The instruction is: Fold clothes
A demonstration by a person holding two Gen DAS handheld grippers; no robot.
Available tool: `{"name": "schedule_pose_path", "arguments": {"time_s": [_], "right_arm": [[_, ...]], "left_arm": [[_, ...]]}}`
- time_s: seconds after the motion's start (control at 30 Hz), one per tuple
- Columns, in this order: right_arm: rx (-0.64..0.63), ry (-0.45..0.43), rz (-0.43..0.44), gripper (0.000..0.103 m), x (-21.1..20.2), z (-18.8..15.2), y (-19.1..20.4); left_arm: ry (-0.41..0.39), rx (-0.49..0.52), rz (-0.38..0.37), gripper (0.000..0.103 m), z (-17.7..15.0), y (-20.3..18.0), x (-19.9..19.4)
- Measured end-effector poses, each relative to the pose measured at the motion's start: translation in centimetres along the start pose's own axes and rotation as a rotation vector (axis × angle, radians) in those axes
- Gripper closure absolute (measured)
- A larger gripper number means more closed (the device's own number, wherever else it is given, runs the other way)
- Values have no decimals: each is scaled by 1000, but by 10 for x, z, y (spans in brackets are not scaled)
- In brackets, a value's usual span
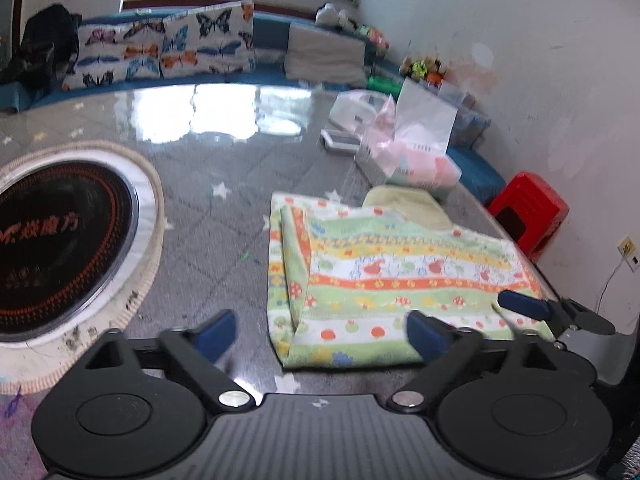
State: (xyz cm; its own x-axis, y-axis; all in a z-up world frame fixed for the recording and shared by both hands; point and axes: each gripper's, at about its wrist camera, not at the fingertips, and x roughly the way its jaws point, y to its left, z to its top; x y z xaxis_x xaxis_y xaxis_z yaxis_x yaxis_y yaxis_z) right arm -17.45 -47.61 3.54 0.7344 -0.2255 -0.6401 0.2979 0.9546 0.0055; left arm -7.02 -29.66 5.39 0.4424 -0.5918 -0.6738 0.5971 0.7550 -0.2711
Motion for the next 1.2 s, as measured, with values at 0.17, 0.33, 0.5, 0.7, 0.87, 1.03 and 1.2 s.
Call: {"name": "schedule_pose_path", "arguments": {"time_s": [0.17, 0.33, 0.5, 0.7, 0.87, 1.03, 1.2], "right_arm": [[23, 6, -13, 0, -6, -3, -6], [77, 38, -39, 0, -11, -12, -16], [111, 53, -81, 0, -16, -19, -23], [143, 62, -108, 0, -19, -23, -27], [143, 56, -112, 0, -25, -26, -22], [154, 46, -110, 0, -32, -32, -19], [171, 37, -103, 0, -40, -38, -16]], "left_arm": [[-42, 22, -3, 0, -1, -4, -5], [-39, 23, 4, 0, -4, -5, -4], [-31, 37, 43, 0, -7, -7, -2], [-15, 51, 42, 0, -10, -10, -5], [-29, 59, 32, 0, -15, -13, -13], [-56, 63, 15, 0, -20, -15, -22], [-68, 63, -15, 0, -26, -17, -29]]}}
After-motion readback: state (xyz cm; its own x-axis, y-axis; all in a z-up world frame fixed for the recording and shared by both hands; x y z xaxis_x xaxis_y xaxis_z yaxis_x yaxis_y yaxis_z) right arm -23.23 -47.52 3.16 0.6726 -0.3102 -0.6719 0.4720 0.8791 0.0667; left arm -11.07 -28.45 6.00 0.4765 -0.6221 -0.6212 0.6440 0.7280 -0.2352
